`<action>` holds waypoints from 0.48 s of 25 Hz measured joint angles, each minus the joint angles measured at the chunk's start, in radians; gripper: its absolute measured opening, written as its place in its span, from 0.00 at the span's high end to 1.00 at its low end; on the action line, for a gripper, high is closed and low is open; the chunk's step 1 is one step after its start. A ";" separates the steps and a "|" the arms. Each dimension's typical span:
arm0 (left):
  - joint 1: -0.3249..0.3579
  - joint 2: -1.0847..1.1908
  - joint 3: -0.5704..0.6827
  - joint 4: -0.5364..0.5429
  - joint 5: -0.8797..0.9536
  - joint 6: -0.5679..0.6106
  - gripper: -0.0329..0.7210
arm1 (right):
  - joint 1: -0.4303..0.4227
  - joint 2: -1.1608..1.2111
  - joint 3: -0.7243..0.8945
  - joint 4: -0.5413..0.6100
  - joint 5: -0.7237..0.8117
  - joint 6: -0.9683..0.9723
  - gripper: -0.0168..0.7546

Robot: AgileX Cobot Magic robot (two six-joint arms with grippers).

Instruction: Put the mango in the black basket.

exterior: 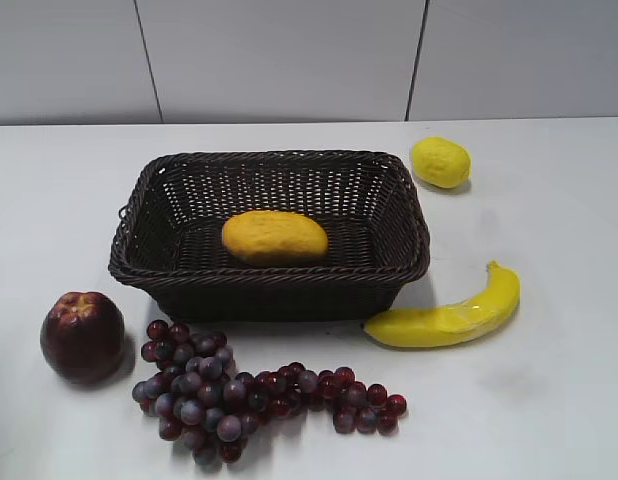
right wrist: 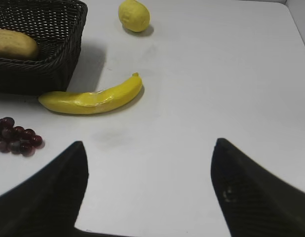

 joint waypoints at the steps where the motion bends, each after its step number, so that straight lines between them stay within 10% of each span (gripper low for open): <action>1: 0.000 -0.057 0.039 0.000 -0.002 0.000 0.18 | 0.000 0.000 0.000 0.000 0.000 0.000 0.21; 12: 0.000 -0.637 0.368 0.003 -0.062 0.000 0.18 | 0.000 0.000 0.000 0.000 0.000 0.000 0.21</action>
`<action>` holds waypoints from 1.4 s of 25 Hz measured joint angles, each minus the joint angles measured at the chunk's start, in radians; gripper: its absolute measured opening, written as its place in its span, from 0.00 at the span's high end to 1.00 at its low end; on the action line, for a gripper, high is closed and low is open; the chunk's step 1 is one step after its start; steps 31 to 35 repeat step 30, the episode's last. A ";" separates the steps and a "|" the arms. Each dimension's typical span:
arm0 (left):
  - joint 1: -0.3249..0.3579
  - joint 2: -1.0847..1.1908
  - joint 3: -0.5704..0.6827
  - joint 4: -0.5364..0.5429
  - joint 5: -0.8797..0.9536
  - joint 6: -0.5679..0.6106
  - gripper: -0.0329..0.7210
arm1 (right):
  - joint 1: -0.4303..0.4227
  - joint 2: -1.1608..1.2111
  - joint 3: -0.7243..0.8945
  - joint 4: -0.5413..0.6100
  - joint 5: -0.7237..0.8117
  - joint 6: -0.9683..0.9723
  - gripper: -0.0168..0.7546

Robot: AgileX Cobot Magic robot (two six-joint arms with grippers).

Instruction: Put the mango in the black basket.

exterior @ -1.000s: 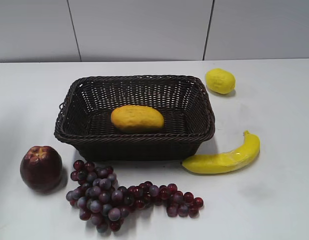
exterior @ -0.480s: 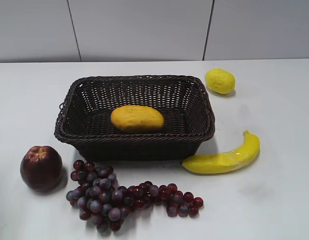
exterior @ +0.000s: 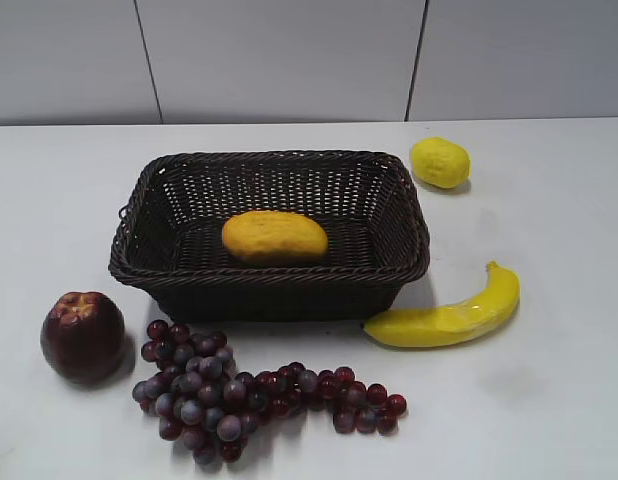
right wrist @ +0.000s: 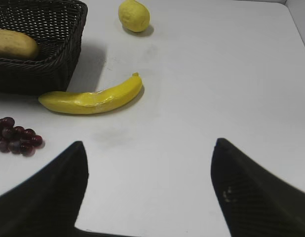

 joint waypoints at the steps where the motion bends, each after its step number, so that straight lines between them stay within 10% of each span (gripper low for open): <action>1: 0.000 -0.047 0.017 0.000 -0.010 0.000 0.18 | 0.000 0.000 0.000 0.000 0.000 0.000 0.21; 17: 0.000 -0.605 0.084 -0.008 -0.105 0.000 0.18 | 0.000 0.000 0.000 0.000 0.000 0.000 0.21; 35: 0.000 -0.622 0.084 -0.008 -0.106 0.000 0.18 | 0.000 0.000 0.000 0.000 0.000 0.000 0.21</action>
